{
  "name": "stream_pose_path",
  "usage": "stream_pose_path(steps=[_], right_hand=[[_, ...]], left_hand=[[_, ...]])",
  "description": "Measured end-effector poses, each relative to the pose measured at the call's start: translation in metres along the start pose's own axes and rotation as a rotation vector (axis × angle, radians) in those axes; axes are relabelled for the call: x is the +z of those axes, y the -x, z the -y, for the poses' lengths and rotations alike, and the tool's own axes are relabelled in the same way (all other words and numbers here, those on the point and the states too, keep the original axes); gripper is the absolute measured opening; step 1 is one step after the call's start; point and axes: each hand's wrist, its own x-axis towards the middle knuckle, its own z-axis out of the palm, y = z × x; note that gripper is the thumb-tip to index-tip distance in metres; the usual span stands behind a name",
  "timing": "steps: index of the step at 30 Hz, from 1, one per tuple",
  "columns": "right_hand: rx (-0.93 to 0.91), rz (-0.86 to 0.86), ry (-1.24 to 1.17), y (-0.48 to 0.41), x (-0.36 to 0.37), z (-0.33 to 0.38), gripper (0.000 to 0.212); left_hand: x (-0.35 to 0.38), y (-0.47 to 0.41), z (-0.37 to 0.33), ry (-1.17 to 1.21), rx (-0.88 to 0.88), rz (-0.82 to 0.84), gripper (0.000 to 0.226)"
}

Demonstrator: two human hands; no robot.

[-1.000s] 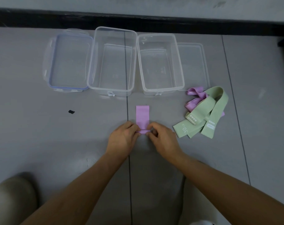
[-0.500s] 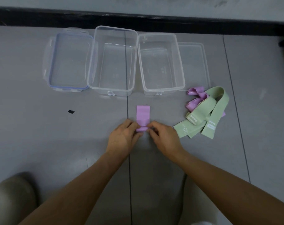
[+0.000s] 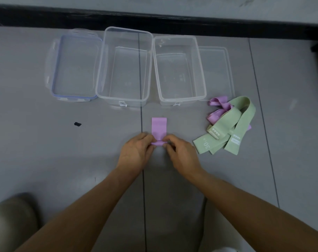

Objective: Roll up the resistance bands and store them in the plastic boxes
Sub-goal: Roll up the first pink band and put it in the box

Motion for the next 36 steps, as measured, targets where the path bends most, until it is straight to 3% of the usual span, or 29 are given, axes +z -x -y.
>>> stream_pose_path(steps=[16,20,23,30,36], right_hand=[[0.015,0.046,0.009,-0.005,-0.005,0.000,0.026],[0.004,0.043,0.014,-0.005,-0.005,-0.002,0.025],[-0.042,0.036,0.052,-0.002,-0.002,-0.006,0.022],[-0.079,0.002,0.029,-0.001,0.001,-0.011,0.022],[0.006,-0.013,-0.006,-0.004,-0.003,-0.007,0.020]], left_hand=[[-0.007,-0.005,0.001,0.042,0.003,0.092,0.017],[-0.008,-0.009,0.003,0.072,-0.009,0.136,0.030],[-0.007,-0.007,0.005,0.055,-0.004,0.173,0.019],[-0.003,-0.009,0.002,0.018,-0.035,0.100,0.021],[-0.002,-0.003,0.000,0.005,-0.019,0.032,0.028]])
